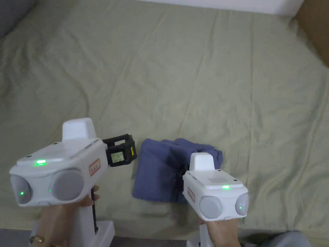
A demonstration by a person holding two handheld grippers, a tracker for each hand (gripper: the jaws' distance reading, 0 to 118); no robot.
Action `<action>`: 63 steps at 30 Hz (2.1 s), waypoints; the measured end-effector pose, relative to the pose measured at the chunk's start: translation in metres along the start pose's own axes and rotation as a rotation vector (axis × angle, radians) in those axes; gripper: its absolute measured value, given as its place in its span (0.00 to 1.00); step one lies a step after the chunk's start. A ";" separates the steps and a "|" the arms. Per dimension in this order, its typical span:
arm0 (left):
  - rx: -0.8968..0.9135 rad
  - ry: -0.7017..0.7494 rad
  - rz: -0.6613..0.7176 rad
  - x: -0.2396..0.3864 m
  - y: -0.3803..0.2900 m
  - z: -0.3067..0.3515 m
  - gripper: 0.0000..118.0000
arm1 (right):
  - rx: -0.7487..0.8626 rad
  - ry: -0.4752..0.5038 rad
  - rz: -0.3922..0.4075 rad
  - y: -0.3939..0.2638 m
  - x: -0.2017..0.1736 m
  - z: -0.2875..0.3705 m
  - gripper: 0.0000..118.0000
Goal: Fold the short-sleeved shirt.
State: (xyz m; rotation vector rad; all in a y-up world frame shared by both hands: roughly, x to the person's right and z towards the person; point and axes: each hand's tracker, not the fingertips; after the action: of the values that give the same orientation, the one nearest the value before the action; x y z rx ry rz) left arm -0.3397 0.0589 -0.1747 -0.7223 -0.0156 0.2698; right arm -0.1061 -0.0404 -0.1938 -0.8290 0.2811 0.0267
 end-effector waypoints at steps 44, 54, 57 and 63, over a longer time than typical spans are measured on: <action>-0.481 0.139 -0.092 -0.206 0.142 -0.031 0.21 | 0.271 -0.038 -0.075 0.038 0.070 0.154 0.00; -0.446 0.684 -0.172 -0.296 0.175 -0.050 0.68 | 0.202 -0.018 -0.061 0.040 0.050 0.125 0.00; -0.342 0.767 -0.196 -0.286 0.174 -0.047 0.68 | 0.194 -0.016 -0.055 0.042 0.048 0.122 0.00; 0.074 0.680 -0.167 -0.206 0.193 0.001 0.30 | 0.250 -0.020 -0.032 0.058 0.056 0.139 0.00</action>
State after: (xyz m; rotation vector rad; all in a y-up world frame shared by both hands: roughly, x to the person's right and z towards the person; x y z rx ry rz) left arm -0.5848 0.1463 -0.2844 -0.7050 0.5750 -0.1434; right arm -0.0274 0.0954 -0.1607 -0.5844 0.2468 -0.0294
